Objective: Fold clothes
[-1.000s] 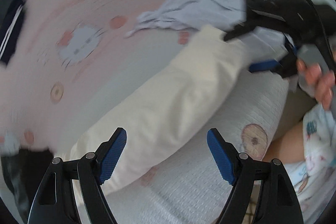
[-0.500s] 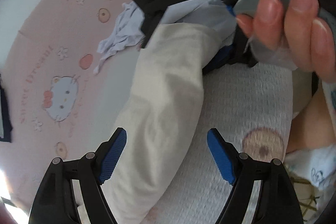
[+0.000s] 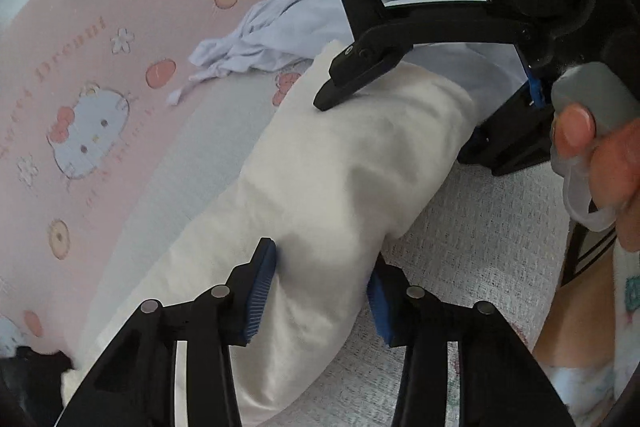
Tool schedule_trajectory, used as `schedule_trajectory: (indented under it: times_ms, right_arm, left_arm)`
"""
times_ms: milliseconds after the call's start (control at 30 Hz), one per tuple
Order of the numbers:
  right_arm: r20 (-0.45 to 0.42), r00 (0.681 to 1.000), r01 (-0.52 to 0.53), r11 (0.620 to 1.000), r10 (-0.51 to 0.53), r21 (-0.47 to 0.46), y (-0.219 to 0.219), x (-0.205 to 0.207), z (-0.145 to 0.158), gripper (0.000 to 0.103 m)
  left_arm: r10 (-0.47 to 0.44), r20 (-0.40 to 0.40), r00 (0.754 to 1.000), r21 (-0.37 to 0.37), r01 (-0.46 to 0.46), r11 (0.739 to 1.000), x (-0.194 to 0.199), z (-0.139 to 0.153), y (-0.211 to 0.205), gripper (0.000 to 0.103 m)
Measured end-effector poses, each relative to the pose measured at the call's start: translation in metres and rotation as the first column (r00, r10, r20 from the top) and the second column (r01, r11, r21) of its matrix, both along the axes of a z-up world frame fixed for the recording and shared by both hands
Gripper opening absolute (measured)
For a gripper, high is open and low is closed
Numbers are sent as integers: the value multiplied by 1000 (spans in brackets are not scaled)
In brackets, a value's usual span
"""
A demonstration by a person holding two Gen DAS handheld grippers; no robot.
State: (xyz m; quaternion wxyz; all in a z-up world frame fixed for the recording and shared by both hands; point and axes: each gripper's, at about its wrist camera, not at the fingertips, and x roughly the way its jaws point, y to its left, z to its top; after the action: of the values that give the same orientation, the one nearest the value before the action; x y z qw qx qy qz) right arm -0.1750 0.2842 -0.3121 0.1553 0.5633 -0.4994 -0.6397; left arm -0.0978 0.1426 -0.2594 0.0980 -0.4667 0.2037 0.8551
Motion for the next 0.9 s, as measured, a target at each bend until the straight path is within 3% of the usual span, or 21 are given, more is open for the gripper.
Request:
schedule_trajectory:
  times_ms: [33, 100, 267, 367, 467, 500, 633, 700, 767, 800, 900]
  right_arm:
    - [-15, 1000, -7, 999, 7, 33, -3, -1, 3, 56]
    - [-50, 998, -19, 992, 25, 125, -8, -2, 10, 39]
    - [-161, 984, -50, 980, 81, 191, -15, 0, 33, 24]
    - [-258, 956, -85, 970, 143, 226, -21, 6, 50, 23]
    - [-328, 908, -114, 908, 259, 403, -43, 12, 71, 23]
    - [-345, 898, -117, 902, 275, 416, -48, 13, 74, 23]
    - [-386, 875, -103, 891, 293, 442, -55, 15, 81, 23]
    - [-388, 875, -101, 892, 290, 440, -60, 13, 79, 23]
    - [-398, 869, -101, 893, 294, 438, -54, 18, 81, 23]
    - [-409, 862, -98, 890, 299, 445, -54, 22, 85, 23]
    - [-449, 825, -115, 880, 343, 462, -67, 24, 93, 23]
  left_arm:
    - [8, 4, 1000, 21, -8, 1000, 0, -1, -4, 40]
    - [10, 6, 1000, 47, -10, 999, 6, -6, -10, 40]
    - [29, 5, 1000, 113, -30, 993, 6, -6, -17, 40]
    - [25, 7, 1000, 133, -26, 991, 7, -5, -22, 40]
    - [45, 20, 999, 151, -47, 987, 2, -2, -28, 40]
    - [68, 39, 997, 179, -74, 981, 1, 2, -34, 40]
    - [158, 131, 979, 333, -193, 923, 9, 24, -69, 42]
    - [191, 165, 968, 397, -243, 885, 17, 35, -92, 50]
    - [222, 206, 953, 446, -293, 846, 22, 43, -115, 64]
    - [222, 229, 948, 473, -308, 826, 23, 47, -126, 64]
    - [229, 247, 942, 500, -326, 802, 25, 57, -145, 64]
